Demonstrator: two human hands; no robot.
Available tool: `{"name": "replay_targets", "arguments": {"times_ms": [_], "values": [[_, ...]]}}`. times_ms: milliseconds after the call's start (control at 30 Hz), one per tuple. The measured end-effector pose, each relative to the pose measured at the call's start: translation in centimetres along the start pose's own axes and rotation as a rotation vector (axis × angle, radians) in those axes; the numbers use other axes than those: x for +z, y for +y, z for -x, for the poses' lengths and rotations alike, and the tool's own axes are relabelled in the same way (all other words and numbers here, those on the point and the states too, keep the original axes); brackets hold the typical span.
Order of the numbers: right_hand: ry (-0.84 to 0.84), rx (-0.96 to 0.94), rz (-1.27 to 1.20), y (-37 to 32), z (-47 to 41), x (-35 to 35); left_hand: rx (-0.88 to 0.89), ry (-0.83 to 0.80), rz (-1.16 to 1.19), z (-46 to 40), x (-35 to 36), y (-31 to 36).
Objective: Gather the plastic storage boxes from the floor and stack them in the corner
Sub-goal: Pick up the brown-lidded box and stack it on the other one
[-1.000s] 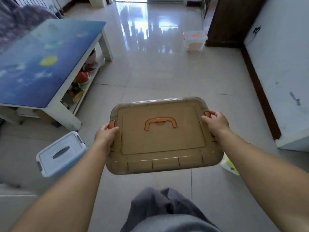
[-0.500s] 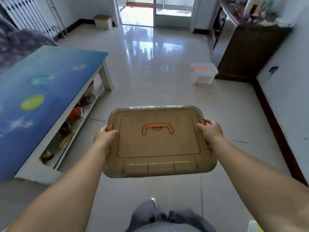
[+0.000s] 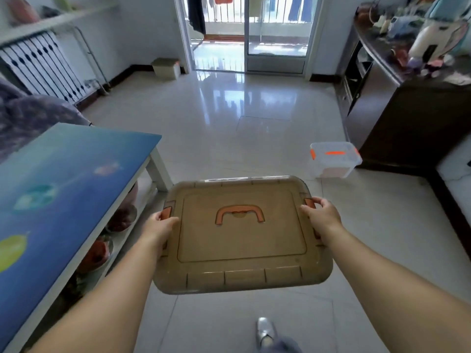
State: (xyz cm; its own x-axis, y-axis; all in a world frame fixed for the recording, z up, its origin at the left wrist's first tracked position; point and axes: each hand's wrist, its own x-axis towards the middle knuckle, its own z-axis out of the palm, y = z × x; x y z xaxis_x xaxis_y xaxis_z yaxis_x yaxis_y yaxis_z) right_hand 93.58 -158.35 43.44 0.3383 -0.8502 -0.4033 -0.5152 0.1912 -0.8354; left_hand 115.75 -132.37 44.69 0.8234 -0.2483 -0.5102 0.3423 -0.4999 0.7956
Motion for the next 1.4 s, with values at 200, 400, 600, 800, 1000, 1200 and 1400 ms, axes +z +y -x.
{"name": "replay_targets", "arguments": {"times_ms": [200, 400, 600, 800, 1000, 1200, 1400], "values": [[-0.043, -0.035, 0.044, -10.0, -12.9, 4.1, -0.047, 0.025, 0.036, -11.5, 2.4, 8.9], [-0.088, -0.063, 0.071, -19.9, -27.4, 12.6, -0.063, 0.077, 0.067, -28.0, 3.5, 17.7], [-0.080, -0.042, 0.056, -30.0, -39.6, 20.0, -0.057, 0.097, 0.061, -43.0, 3.2, 28.2], [-0.064, -0.022, 0.021, -38.8, -52.9, 26.8, -0.027, 0.109, 0.033, -57.3, 4.8, 38.9], [-0.093, -0.028, 0.006, -46.9, -68.1, 33.6, -0.001, 0.121, 0.016, -71.7, 6.7, 48.3], [-0.142, -0.060, 0.063, -59.8, -80.7, 41.3, -0.030, 0.181, 0.081, -84.3, 6.1, 58.9], [-0.214, -0.106, 0.060, -69.8, -92.3, 52.8, -0.071, 0.254, 0.167, -98.4, 3.0, 65.6]]}}
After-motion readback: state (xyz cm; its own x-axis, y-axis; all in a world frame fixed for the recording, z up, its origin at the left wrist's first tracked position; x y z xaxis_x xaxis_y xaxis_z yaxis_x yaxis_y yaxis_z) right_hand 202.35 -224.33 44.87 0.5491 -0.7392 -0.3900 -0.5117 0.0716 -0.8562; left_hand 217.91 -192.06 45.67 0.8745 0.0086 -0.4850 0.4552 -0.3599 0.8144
